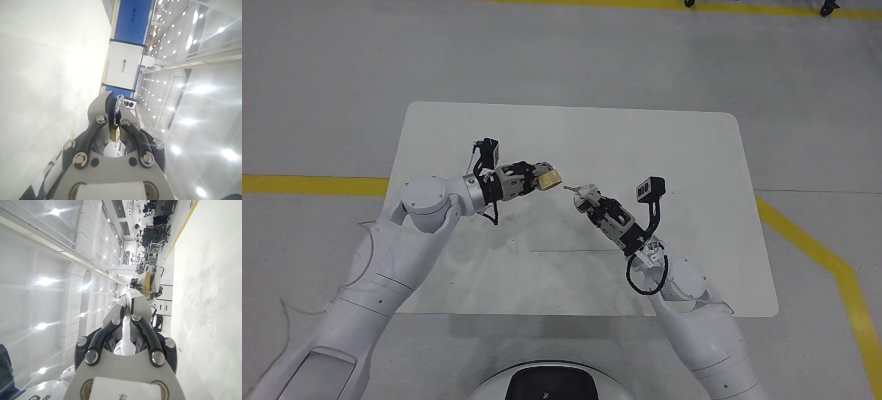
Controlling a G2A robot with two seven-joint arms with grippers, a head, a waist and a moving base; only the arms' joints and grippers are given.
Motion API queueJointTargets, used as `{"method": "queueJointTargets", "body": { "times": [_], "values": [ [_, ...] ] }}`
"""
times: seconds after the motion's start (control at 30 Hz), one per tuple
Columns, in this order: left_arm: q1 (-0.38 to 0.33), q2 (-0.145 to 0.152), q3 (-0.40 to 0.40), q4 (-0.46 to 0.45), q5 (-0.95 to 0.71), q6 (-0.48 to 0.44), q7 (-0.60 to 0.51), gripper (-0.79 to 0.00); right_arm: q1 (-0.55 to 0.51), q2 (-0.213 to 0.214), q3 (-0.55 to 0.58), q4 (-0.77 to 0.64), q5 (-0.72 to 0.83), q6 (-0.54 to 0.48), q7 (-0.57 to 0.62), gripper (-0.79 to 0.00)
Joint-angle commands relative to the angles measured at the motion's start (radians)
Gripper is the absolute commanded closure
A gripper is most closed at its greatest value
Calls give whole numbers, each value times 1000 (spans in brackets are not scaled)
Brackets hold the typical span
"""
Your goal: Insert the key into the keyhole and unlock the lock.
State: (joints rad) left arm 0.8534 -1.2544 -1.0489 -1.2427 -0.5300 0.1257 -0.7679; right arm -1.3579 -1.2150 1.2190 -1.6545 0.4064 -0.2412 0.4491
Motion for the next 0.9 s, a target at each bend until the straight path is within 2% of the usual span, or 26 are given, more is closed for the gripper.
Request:
{"method": "queueJointTargets", "body": {
  "times": [0.0, 0.07, 0.17, 0.33, 0.53, 0.87],
  "values": [
    [11, -5, 0, -39, 3, -8, 126, 0, -11, -5, -2, -41, -98, -7, -161, 0],
    [26, -14, 6, -73, -24, -12, 203, 0, -33, -15, -11, -80, -177, -12, -353, 0],
    [33, -27, 31, -98, -32, -15, 294, 0, -62, -30, -50, -101, -308, -29, -581, 0],
    [8, -51, 86, -96, 0, -40, 393, 0, -76, -53, -105, -102, -437, -6, -794, 0],
    [-11, -73, 123, -89, 34, -130, 435, 0, -57, -71, -151, -75, -532, 55, -868, 0],
    [-24, -92, 131, -46, 38, -166, 415, 0, -57, -88, -162, -72, -497, 41, -818, 0]
  ]
}}
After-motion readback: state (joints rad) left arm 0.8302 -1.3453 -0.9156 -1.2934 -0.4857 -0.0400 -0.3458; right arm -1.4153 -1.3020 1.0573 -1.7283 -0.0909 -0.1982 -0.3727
